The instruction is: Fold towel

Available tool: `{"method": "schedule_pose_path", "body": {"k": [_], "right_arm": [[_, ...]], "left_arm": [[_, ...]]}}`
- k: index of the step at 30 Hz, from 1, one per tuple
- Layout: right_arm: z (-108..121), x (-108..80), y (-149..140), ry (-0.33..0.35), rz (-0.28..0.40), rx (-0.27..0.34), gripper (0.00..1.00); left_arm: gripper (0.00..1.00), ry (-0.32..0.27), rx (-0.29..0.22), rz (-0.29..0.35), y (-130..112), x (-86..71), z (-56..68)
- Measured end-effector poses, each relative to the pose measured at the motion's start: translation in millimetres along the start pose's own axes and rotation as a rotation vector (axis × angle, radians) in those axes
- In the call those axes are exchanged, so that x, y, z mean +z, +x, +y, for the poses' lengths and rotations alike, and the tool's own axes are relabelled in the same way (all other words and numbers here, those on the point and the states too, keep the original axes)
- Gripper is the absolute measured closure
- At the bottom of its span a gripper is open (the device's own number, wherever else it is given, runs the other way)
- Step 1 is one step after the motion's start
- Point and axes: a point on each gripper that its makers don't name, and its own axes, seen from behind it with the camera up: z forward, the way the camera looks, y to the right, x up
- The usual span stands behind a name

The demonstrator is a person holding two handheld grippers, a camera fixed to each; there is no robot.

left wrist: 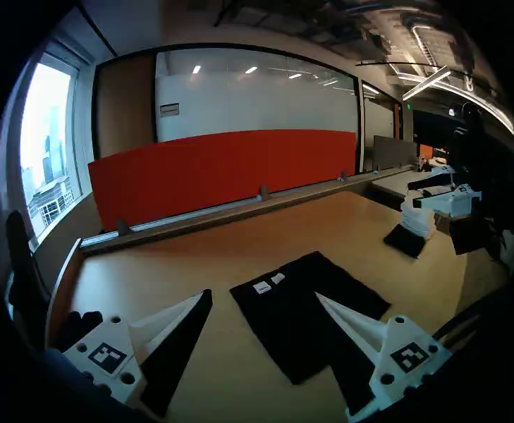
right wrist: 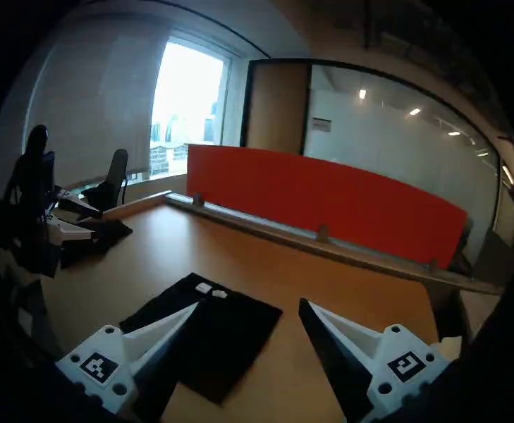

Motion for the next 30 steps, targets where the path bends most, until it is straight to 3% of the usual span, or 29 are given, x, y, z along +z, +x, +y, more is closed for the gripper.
{"method": "schedule_pose_path", "body": {"k": [15,30], "right_arm": [[-12,15.0,-60,0.043,-0.093,-0.012,0.0],[-27,38.4,-132,0.092,-0.206,-0.024,0.0]], "left_arm": [[0.03,-0.038,0.007,-0.073,-54,15.7,19.3],[0.03,-0.105,0.022,-0.191,-120,41.5,38.7]]}}
